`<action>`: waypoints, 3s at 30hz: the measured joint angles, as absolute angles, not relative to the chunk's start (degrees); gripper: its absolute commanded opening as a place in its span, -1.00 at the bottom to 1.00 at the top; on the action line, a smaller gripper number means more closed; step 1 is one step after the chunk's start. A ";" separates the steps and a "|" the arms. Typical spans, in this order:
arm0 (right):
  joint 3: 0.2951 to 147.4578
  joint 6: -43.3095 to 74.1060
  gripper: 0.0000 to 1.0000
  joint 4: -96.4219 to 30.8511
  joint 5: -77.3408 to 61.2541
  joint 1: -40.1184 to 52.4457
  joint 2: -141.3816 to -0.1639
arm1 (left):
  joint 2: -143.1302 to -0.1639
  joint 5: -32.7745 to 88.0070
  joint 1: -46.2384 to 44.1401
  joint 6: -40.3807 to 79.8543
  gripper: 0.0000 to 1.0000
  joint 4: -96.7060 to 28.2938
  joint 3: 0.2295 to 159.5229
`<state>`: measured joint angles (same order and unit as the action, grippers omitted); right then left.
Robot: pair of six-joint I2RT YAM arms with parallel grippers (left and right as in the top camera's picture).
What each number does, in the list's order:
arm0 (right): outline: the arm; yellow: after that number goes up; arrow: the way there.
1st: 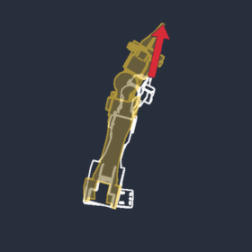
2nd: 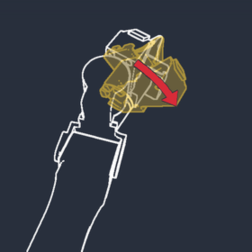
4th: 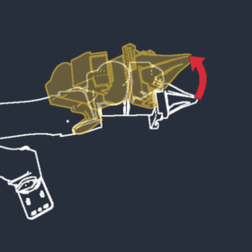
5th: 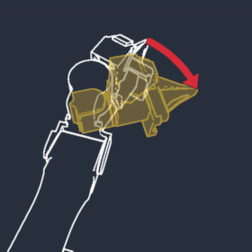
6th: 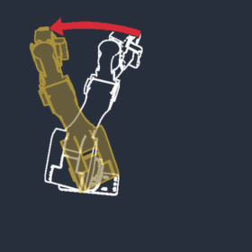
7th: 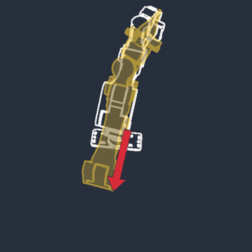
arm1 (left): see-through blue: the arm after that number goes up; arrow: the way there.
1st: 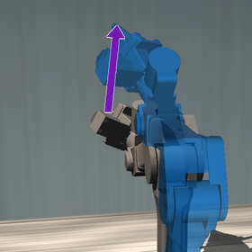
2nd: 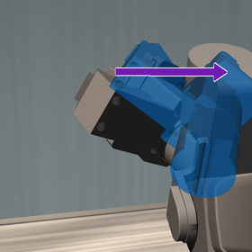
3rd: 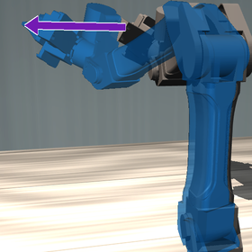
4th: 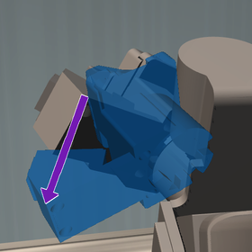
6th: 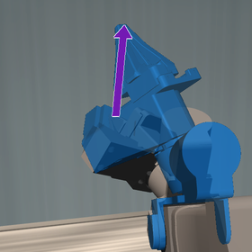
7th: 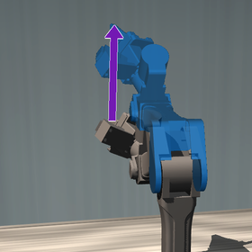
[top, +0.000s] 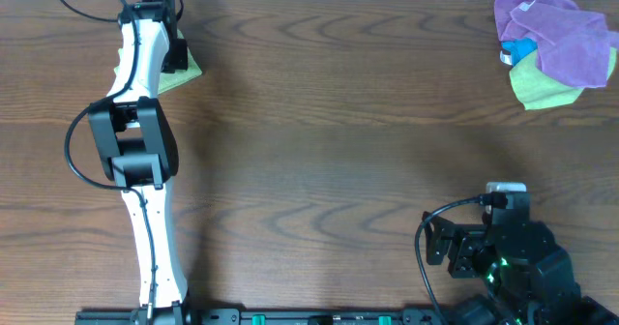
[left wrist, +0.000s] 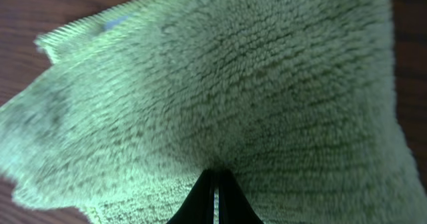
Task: Fold the cloth
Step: 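Lower the green cloth onto the table top-left and adjust its position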
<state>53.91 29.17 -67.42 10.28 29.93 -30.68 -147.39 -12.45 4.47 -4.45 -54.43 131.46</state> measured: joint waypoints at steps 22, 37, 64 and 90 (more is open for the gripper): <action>53.91 29.17 0.98 -67.96 10.26 29.93 -30.68 | -147.98 -4.56 -0.01 -10.59 -0.89 -52.56 131.83; 53.91 29.17 0.98 -69.08 10.26 29.93 -30.68 | -147.98 -4.38 -1.58 -13.02 -0.89 -52.58 131.83; 53.91 29.17 0.99 -69.17 10.26 29.93 -30.68 | -148.00 -3.40 2.26 -30.98 -0.88 -49.87 131.83; 53.91 29.17 0.99 -69.80 10.76 29.93 -30.68 | -148.46 -4.73 -0.14 -22.35 -0.55 -47.11 132.00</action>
